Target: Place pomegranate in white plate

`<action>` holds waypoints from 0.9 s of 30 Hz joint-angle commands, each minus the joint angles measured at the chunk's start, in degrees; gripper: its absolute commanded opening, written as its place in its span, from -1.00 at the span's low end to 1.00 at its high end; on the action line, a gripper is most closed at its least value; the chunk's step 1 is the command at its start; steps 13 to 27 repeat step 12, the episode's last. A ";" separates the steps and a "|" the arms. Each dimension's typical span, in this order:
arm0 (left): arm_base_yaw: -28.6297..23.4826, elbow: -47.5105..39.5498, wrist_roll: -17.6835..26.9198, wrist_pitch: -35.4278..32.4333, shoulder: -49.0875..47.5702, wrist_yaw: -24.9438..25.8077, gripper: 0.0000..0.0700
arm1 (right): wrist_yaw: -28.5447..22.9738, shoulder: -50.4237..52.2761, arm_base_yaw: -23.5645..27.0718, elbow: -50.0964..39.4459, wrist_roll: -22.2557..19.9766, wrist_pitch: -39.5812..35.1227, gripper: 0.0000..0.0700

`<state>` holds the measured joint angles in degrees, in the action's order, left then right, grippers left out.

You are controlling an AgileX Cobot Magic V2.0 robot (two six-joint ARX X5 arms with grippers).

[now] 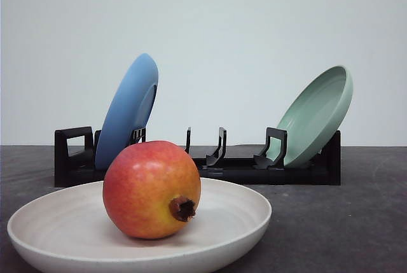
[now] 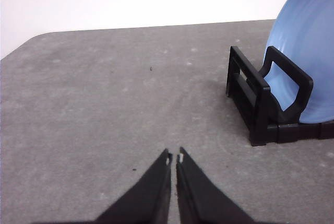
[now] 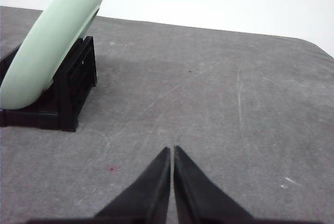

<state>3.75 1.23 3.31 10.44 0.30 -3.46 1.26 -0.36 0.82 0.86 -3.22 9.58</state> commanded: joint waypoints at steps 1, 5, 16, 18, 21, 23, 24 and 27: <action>-0.11 -0.55 -0.46 0.28 -0.13 0.07 -1.00 | -0.22 0.15 0.13 -0.22 -0.42 -0.74 -0.99; -0.11 -0.55 -0.46 0.28 -0.13 0.07 -1.00 | -0.22 0.15 0.13 -0.22 -0.42 -0.74 -0.99; -0.11 -0.55 -0.46 0.28 -0.13 0.07 -1.00 | -0.22 0.15 0.13 -0.22 -0.42 -0.74 -0.99; -0.11 -0.55 -0.46 0.28 -0.13 0.07 -1.00 | -0.22 0.15 0.13 -0.22 -0.42 -0.74 -0.99; -0.11 -0.55 -0.46 0.28 -0.13 0.07 -1.00 | -0.22 0.15 0.13 -0.22 -0.42 -0.74 -0.99; -0.11 -0.55 -0.46 0.28 -0.13 0.07 -1.00 | -0.22 0.15 0.13 -0.22 -0.42 -0.74 -0.99; -0.11 -0.55 -0.46 0.28 -0.13 0.07 -1.00 | -0.22 0.15 0.13 -0.22 -0.42 -0.74 -0.99; -0.11 -0.55 -0.46 0.28 -0.13 0.07 -1.00 | -0.22 0.15 0.13 -0.22 -0.42 -0.74 -0.99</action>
